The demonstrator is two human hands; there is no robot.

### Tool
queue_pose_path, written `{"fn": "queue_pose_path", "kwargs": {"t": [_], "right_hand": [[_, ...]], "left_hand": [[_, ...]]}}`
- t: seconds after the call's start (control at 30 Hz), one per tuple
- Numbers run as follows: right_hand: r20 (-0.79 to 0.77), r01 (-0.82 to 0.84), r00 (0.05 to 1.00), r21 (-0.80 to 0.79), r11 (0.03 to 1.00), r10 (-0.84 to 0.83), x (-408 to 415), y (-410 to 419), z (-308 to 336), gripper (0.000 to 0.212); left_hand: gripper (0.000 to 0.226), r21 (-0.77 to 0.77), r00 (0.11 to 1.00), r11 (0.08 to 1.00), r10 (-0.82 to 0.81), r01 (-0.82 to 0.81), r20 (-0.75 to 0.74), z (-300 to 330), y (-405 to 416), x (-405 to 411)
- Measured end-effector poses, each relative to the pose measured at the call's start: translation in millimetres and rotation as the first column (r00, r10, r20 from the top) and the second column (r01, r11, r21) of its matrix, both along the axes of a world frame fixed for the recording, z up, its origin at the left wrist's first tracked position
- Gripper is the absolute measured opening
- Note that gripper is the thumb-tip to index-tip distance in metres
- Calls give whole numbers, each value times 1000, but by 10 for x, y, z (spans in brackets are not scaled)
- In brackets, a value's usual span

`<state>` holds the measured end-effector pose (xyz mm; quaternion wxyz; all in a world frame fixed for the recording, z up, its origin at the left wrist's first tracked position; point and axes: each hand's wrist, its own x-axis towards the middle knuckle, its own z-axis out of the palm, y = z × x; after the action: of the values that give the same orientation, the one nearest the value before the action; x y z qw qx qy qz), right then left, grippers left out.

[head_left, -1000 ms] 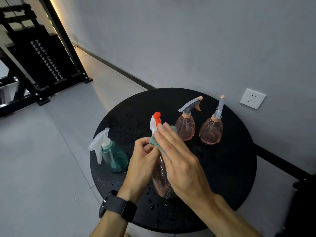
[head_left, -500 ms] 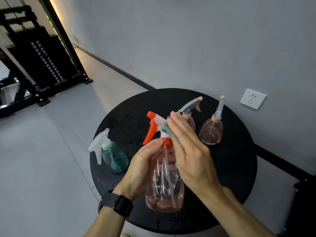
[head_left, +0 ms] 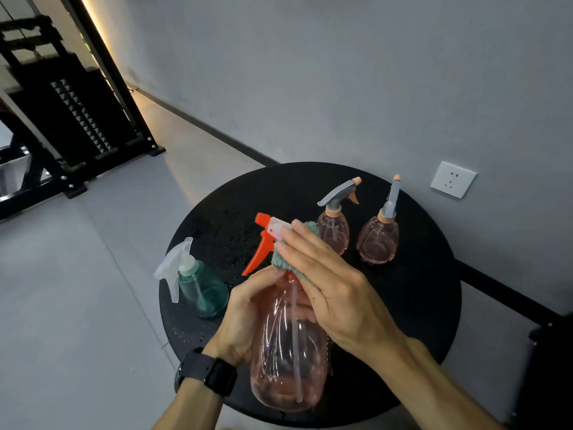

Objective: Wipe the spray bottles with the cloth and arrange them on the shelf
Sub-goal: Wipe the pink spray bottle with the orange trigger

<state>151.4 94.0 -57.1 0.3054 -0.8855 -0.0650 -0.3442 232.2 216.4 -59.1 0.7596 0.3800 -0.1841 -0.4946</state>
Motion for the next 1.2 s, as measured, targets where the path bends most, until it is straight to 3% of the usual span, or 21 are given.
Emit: {"fn": "queue_pose_path", "kwargs": {"t": [0.2, 0.37, 0.63, 0.77, 0.9, 1.03, 1.2], "right_hand": [[-11, 70, 997, 16, 997, -70, -17, -56, -44, 39], [-43, 119, 992, 28, 993, -117, 10, -27, -7, 39], [-25, 137, 990, -44, 990, -138, 29, 75, -1, 48], [-38, 156, 987, -27, 987, -157, 17, 54, -69, 48], [-82, 204, 977, 81, 976, -197, -14, -46, -72, 47], [-44, 237, 972, 194, 952, -233, -10, -61, 83, 46], [-64, 58, 997, 167, 984, -48, 1, 113, 215, 43]], "left_hand": [[36, 59, 993, 998, 3, -10, 119, -18, -37, 45], [40, 162, 978, 976, 119, -147, 171, -37, -38, 51], [48, 194, 925, 945, 193, -265, 327, -72, -28, 9], [24, 223, 873, 912, 224, -345, 434, -77, -62, 7], [50, 252, 882, 893, 255, -372, 397, -48, -50, 33], [46, 271, 806, 874, 199, -404, 557, -34, -34, 30], [30, 263, 697, 866, 128, -425, 705, -59, -17, 23]]}}
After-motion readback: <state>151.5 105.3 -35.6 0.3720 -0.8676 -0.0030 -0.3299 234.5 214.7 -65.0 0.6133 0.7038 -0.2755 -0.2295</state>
